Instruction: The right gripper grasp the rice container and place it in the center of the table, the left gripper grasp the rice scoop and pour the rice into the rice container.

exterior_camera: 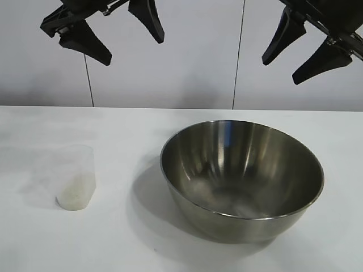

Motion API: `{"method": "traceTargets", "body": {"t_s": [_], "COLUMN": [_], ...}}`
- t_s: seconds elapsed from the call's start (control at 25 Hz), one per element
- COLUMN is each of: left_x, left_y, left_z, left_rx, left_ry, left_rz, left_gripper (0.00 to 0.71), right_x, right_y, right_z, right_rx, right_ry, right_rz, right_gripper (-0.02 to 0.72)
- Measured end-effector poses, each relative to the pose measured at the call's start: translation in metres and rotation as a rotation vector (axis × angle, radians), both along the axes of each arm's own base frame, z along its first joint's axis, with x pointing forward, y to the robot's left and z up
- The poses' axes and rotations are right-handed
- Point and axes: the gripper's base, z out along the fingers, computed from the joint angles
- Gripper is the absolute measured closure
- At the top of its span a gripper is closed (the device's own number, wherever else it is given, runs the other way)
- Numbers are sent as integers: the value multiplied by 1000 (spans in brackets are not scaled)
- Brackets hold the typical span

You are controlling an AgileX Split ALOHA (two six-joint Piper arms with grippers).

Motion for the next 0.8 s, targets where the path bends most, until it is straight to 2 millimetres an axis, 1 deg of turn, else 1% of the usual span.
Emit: {"method": "traceTargets", "body": {"t_s": [0.32,0.44,0.64,0.8], "left_x": [0,0,0,0], "left_y": [0,0,0,0], "left_z": [0,0,0,0], "left_rx": [0,0,0,0], "left_ry": [0,0,0,0], "left_rz": [0,0,0,0], "left_gripper": [53,53,53,53], "right_x": [2,-1,-12,-15], "right_y": [-1,-6,-15,-18], "right_z": [0,-3,-11,-12], "right_rx": [-15,-92,-235,-266], "right_ry": [-23,-7,108,132], "right_rz": [-7,27,116,132], "right_gripper": [295,295,295,295]}}
